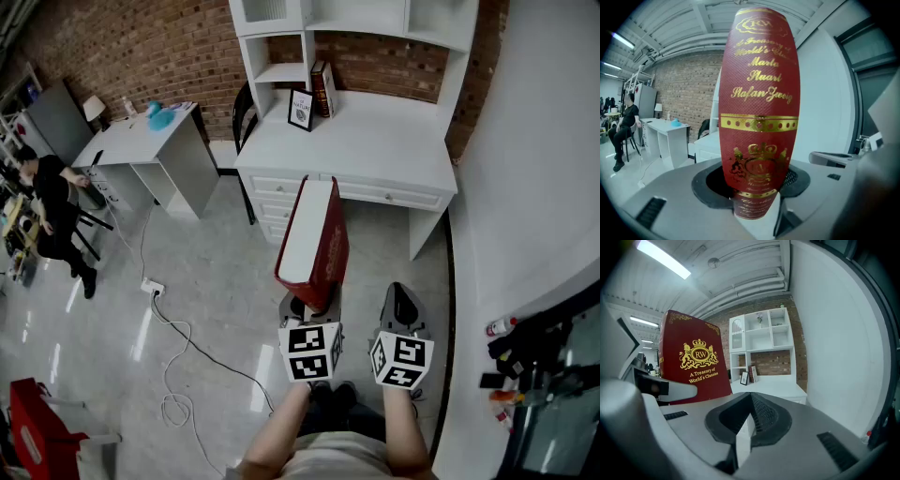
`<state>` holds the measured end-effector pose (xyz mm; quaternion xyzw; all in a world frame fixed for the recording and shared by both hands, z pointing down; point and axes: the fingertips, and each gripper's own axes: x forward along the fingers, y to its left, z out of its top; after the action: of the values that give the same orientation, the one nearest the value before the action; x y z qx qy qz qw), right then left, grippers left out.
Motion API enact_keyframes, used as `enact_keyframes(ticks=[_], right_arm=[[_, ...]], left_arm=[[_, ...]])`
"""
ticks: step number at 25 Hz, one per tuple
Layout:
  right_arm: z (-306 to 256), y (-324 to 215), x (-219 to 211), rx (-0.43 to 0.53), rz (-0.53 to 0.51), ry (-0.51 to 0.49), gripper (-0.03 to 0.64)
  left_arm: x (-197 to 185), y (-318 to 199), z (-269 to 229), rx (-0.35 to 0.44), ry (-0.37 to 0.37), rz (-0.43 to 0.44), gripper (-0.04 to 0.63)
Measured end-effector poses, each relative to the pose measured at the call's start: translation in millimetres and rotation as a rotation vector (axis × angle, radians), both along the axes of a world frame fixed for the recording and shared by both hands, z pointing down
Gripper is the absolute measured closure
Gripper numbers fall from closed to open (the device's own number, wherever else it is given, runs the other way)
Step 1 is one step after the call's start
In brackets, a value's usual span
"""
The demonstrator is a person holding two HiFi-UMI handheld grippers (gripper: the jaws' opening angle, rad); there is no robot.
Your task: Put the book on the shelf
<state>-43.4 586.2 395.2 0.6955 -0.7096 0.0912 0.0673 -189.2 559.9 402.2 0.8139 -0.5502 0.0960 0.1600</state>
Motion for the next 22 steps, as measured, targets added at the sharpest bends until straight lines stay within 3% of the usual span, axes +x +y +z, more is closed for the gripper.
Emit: enact_keyframes(ticks=[22], right_arm=[[6,-17,26,-0.009,-0.048,-0.004,0.600]], left_arm=[[32,-16,2,0.005,-0.019,-0.005,0.353]])
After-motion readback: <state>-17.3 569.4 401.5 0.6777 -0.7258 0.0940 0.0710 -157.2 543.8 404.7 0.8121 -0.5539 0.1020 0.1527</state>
